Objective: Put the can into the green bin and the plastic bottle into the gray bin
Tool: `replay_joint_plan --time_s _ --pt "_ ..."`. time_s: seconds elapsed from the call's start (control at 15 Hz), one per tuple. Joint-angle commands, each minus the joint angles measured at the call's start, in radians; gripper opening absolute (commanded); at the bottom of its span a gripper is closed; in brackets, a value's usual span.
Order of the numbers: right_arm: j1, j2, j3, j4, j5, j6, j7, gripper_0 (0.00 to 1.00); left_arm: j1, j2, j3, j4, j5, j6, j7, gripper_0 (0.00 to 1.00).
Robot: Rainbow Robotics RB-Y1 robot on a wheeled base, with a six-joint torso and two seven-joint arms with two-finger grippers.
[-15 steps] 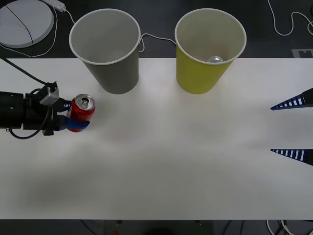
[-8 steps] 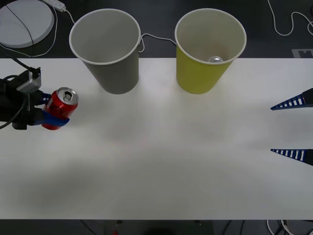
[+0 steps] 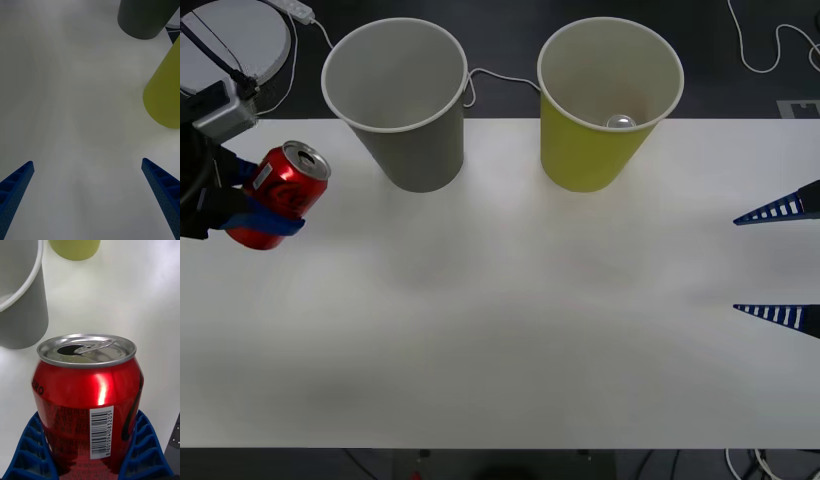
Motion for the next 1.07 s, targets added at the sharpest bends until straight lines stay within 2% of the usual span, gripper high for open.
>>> replay_joint_plan --time_s 0.07,0.2,0.33,0.6,0.73,1.07 --pt "0.000 0.000 0.000 0.000 0.000 0.000 0.000 1.00 -0.083 0.014 -0.001 -0.050 0.002 -0.086 0.104 0.00" --pt "0.000 0.000 0.000 0.000 0.000 0.000 0.000 1.00 -0.189 0.023 -0.066 -0.080 0.001 -0.132 0.167 0.00" --pt "0.000 0.000 0.000 0.000 0.000 0.000 0.000 1.00 -0.324 0.037 -0.182 -0.081 0.001 -0.135 0.229 0.00" --pt "0.000 0.000 0.000 0.000 0.000 0.000 0.000 1.00 -0.611 0.036 -0.422 -0.009 0.005 -0.135 0.242 0.00" --pt "0.000 0.000 0.000 0.000 0.000 0.000 0.000 1.00 -0.767 -0.009 -0.555 0.052 0.007 -0.135 0.298 0.00" --pt "0.000 0.000 0.000 0.000 0.000 0.000 0.000 1.00 -1.114 -0.170 -0.842 0.312 0.013 -0.075 0.302 0.00"
